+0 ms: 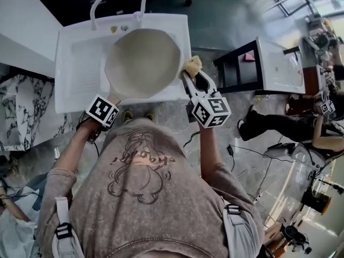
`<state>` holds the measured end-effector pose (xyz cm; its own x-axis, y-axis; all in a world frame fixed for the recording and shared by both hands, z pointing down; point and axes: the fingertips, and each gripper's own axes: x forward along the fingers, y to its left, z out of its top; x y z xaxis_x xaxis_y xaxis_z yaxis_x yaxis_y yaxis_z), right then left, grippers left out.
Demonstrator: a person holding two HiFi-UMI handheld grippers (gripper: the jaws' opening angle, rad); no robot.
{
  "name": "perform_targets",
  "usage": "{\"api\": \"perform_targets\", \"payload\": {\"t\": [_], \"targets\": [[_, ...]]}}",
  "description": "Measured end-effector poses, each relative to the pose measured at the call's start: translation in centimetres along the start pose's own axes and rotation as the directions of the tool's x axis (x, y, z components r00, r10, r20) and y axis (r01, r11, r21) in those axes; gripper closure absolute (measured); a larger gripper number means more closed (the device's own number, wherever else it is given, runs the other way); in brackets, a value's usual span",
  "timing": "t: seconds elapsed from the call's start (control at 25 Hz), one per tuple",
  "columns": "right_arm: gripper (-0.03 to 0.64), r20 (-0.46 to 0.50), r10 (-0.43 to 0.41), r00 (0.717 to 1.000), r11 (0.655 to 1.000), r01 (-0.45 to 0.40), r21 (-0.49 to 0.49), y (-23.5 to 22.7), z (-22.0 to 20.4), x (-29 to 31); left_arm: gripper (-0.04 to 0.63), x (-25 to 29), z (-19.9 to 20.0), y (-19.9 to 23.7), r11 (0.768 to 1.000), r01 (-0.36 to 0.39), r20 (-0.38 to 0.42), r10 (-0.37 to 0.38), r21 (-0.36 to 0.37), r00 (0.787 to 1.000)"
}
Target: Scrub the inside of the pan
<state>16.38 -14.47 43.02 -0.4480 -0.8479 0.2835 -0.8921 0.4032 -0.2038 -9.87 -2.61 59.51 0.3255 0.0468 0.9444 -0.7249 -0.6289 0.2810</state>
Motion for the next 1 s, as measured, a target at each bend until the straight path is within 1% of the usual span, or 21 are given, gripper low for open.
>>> {"api": "perform_targets", "payload": {"t": [0.28, 0.36, 0.44, 0.52, 0.6, 0.68, 0.84, 1.0], "targets": [[0.459, -0.03, 0.059, 0.998, 0.997, -0.061, -0.048, 1.9, 0.3, 2.7, 0.56, 1.3, 2.0, -1.2, 0.995, 0.044, -0.043, -0.041, 0.09, 0.998], [0.459, -0.056, 0.067, 0.996, 0.994, -0.071, -0.082, 2.5, 0.0, 3.7, 0.56, 1.7, 2.4, -1.6, 0.992, 0.052, -0.054, -0.046, 0.113, 0.997], [0.459, -0.096, 0.05, 0.994, 0.988, -0.063, -0.142, 2.6, -0.3, 4.5, 0.56, 2.0, 2.7, -2.0, 0.99, 0.07, -0.067, -0.062, 0.119, 0.996], [0.459, -0.112, 0.057, 0.992, 0.984, -0.075, -0.164, 2.8, -0.3, 5.1, 0.56, 2.2, 2.8, -2.1, 0.989, 0.086, -0.079, -0.077, 0.119, 0.994], [0.459, -0.109, 0.084, 0.99, 0.981, -0.101, -0.163, 3.2, 0.1, 5.5, 0.558, 2.3, 2.7, -2.1, 0.987, 0.085, -0.089, -0.073, 0.135, 0.993], [0.459, -0.12, 0.106, 0.987, 0.973, -0.128, -0.191, 3.8, 0.4, 6.2, 0.558, 2.4, 2.6, -2.0, 0.984, 0.073, -0.102, -0.057, 0.163, 0.993], [0.459, -0.174, 0.154, 0.973, 0.951, -0.194, -0.242, 5.1, -0.2, 8.3, 0.558, 2.8, 2.4, -2.3, 0.975, 0.071, -0.124, -0.045, 0.209, 0.991], [0.459, -0.261, 0.187, 0.947, 0.923, -0.26, -0.284, 6.4, -2.8, 10.5, 0.558, 2.8, 2.1, -2.9, 0.964, 0.082, -0.153, -0.044, 0.253, 0.987]]}}
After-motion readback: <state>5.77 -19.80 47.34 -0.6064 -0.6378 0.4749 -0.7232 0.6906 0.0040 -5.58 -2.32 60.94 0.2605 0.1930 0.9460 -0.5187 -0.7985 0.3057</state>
